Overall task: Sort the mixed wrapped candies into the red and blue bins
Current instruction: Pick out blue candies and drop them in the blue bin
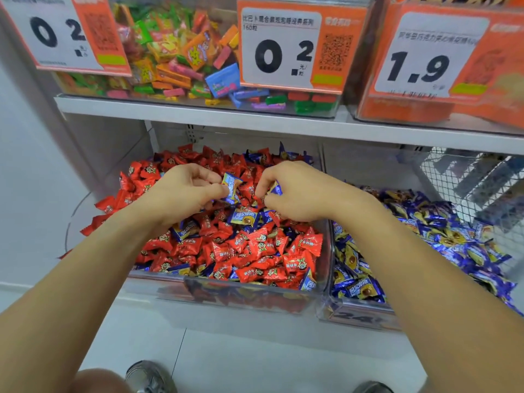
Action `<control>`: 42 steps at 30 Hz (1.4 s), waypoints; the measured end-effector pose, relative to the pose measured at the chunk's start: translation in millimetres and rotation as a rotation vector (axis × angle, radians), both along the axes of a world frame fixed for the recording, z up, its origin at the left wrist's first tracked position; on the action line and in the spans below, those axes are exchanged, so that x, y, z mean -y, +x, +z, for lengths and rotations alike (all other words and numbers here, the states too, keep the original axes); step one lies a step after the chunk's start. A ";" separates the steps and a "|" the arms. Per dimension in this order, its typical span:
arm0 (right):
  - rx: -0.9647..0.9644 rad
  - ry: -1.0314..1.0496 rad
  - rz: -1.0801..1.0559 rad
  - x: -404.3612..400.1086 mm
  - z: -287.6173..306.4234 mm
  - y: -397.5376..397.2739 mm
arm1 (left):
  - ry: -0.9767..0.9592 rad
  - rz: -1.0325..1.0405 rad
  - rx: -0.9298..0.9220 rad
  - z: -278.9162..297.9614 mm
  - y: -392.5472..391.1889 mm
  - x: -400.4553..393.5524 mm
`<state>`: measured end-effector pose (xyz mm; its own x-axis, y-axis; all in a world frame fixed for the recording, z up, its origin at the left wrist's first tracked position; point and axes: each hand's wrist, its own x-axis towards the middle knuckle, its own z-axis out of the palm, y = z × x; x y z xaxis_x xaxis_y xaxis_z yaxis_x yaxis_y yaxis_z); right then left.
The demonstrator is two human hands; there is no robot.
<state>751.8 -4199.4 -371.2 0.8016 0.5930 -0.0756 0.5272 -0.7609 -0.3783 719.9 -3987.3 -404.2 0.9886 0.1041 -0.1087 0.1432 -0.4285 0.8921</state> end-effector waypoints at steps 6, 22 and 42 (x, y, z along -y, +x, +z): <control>0.069 -0.015 0.042 -18.7 -16.2 2.8 | -0.021 0.074 -0.029 6.0 -0.7 11.4; 0.022 0.158 -0.030 -7.7 -9.0 4.9 | 0.389 -0.182 0.088 11.9 -14.0 1.9; -0.296 0.879 -0.358 186.7 -8.8 -46.7 | 0.299 -0.497 0.385 40.0 1.7 188.4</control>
